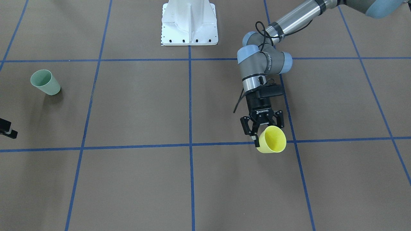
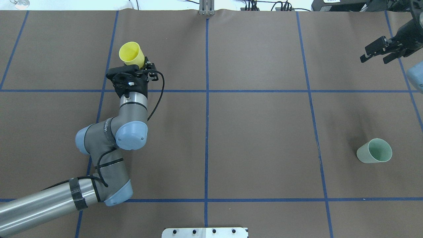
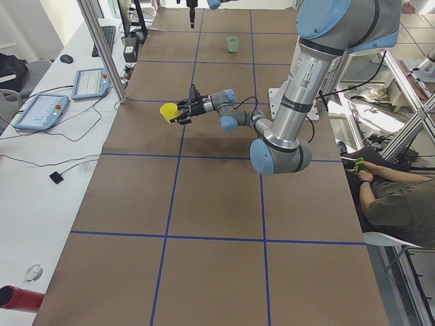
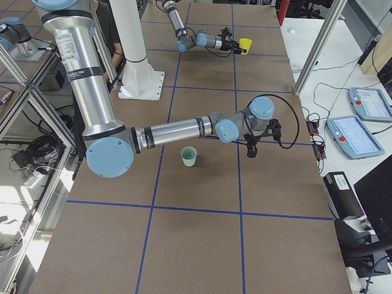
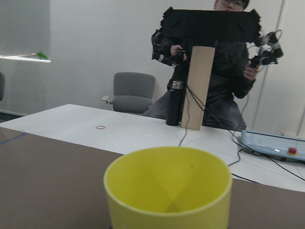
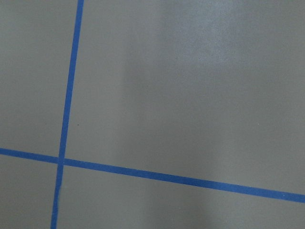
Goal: Transfer and stack yellow cup on green cup
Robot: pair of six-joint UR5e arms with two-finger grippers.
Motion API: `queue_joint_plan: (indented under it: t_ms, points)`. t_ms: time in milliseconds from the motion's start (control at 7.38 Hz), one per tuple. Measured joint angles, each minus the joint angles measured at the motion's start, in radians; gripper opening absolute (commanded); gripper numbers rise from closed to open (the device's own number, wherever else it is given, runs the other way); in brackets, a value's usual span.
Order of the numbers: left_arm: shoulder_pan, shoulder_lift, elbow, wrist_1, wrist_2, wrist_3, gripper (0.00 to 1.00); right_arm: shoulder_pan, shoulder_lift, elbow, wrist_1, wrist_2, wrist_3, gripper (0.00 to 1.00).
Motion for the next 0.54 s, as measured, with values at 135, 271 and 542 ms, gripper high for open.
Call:
queue_joint_plan:
  t_ms: [135,271,542]
  points:
    - [0.019,-0.027,0.007,-0.056,-0.045,0.095,0.59,-0.022,0.041,0.006,0.001,-0.008,0.071,1.00]
    - [0.028,-0.041,0.018,-0.149,-0.124,0.179,0.59,-0.049,0.080,0.011,0.002,-0.025,0.127,1.00]
    - [0.033,-0.074,0.036,-0.306,-0.316,0.335,0.58,-0.124,0.143,0.032,0.002,-0.090,0.189,1.00]
